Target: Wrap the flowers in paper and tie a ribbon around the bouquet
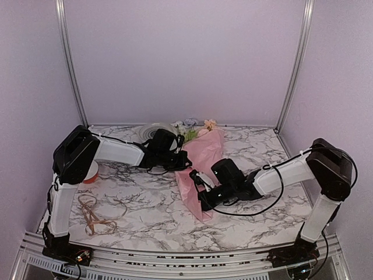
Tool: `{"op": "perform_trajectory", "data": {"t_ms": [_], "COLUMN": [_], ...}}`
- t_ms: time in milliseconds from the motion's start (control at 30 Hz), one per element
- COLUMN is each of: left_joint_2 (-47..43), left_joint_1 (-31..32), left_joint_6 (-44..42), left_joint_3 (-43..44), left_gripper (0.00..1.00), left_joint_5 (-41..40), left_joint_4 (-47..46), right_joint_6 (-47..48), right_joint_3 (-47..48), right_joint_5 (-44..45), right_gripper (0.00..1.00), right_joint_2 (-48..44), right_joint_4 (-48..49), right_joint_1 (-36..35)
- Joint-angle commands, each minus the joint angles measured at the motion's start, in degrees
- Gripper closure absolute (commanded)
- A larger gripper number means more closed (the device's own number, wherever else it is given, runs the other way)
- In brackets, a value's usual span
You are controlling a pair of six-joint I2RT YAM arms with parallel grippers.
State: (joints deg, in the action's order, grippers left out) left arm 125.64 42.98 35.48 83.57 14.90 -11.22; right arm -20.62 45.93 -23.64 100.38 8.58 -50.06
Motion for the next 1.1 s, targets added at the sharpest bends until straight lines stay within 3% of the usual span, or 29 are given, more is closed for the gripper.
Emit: {"op": "perform_trajectory", "data": {"t_ms": [0, 233, 333, 500, 700, 1067], "left_joint_2": [4.03, 5.80, 5.92, 5.14, 2.47, 1.90], "left_joint_1": [1.04, 1.13, 1.39, 1.74, 3.06, 8.70], "left_joint_6": [-3.63, -4.24, -4.42, -4.92, -6.74, -11.27], "left_joint_3": [5.57, 6.44, 6.34, 6.54, 8.22, 19.39], "left_gripper": [1.00, 1.00, 1.00, 1.00, 1.00, 1.00], "left_joint_5": [-3.91, -6.54, -7.02, -7.90, -11.20, -10.73], "left_joint_4": [8.31, 10.52, 10.59, 10.92, 12.59, 17.17], "right_joint_6": [-1.99, -3.35, -2.22, 1.86, 3.45, -0.27], "right_joint_3": [-0.60, -3.36, -2.58, 3.40, 6.82, 4.68], "right_joint_5": [-2.31, 2.79, 3.96, 0.86, -0.55, -3.40], "right_gripper": [0.82, 0.82, 0.84, 0.84, 0.85, 0.85], "right_joint_2": [-3.80, -11.70, -11.95, -4.05, 6.08, 7.27], "right_joint_4": [0.61, -8.51, -10.50, -8.86, -8.91, -4.72], "right_joint_1": [-0.81, 1.40, 7.68, 14.40, 15.72, 15.70]}}
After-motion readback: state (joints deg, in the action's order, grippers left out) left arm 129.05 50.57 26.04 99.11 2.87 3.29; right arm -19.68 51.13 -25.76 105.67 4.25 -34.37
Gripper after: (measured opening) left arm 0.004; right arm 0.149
